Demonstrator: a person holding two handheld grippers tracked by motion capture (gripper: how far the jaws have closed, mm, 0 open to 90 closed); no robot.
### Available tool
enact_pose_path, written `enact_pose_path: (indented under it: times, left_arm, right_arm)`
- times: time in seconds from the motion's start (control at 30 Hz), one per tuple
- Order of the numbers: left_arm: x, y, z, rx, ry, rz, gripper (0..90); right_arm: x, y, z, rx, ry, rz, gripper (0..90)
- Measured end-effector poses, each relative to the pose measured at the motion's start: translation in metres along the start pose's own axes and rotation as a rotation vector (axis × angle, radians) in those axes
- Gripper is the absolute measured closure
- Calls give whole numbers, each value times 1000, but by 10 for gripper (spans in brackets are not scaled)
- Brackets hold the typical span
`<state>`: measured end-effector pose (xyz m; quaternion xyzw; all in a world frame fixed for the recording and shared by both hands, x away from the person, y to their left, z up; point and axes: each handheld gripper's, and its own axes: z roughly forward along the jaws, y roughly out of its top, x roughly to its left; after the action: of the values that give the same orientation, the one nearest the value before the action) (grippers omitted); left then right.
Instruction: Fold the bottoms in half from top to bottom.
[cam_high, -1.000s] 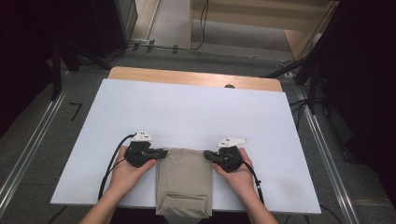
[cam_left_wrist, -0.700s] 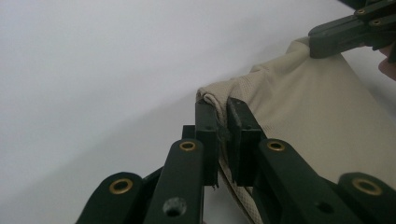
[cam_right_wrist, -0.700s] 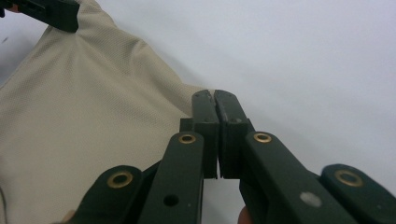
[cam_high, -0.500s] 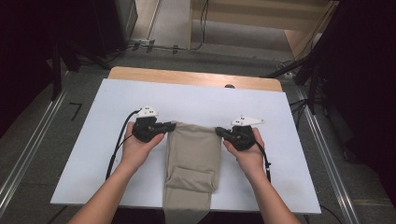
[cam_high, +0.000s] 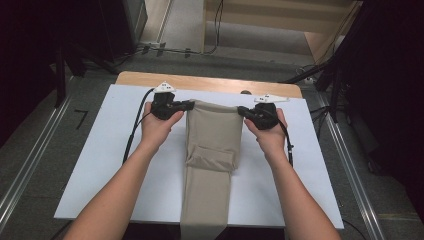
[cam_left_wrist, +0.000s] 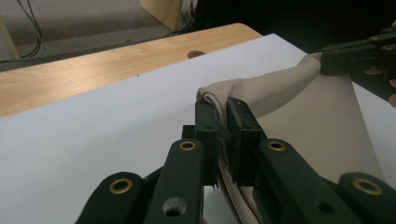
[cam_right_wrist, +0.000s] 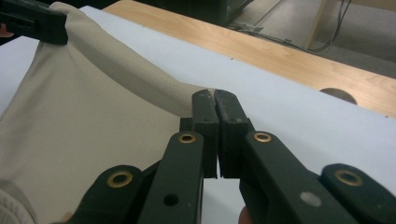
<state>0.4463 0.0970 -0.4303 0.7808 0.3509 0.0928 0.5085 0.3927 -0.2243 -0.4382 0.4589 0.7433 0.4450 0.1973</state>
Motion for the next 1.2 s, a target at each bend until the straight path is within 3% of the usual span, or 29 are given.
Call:
enact_pose_path:
  times: [0.13, 0.2, 0.23, 0.27, 0.33, 0.4, 0.47, 0.7, 0.9, 1.0, 1.2]
  left_arm:
    - [9, 6, 11, 1, 15, 8, 843]
    - [15, 6, 19, 38, 37, -5, 797]
    - [19, 4, 23, 44, 69, -21, 672]
    - [22, 2, 24, 53, 102, -36, 549]
    - [29, 0, 22, 56, 133, -110, 404]
    - [30, -1, 18, 53, 128, -155, 281]
    - [27, -3, 13, 59, 114, -127, 273]
    - [1, -20, -4, 24, -5, -65, 276]
    - [-25, -47, -7, 67, -68, -16, 283]
    - [-37, -64, -6, 108, -84, 6, 283]
    - [-52, -89, -9, 131, -123, 17, 309]
  right_arm:
    - [-9, 5, 9, -6, -3, 28, 865]
    - [-14, 7, 14, 6, 3, 64, 858]
    - [-19, 7, 19, 16, 20, 99, 814]
    - [-23, 8, 23, 37, 19, 130, 669]
    - [-30, 6, 27, 61, -3, 158, 461]
    - [-36, 1, 26, 71, 2, 193, 398]
    - [-37, -5, 22, 77, 18, 203, 398]
    - [-12, -26, 3, 70, 66, 96, 414]
    - [20, -42, -11, 65, 125, 33, 411]
    - [32, -53, -17, 67, 157, 29, 393]
    - [48, -82, -18, 120, 184, 19, 359]
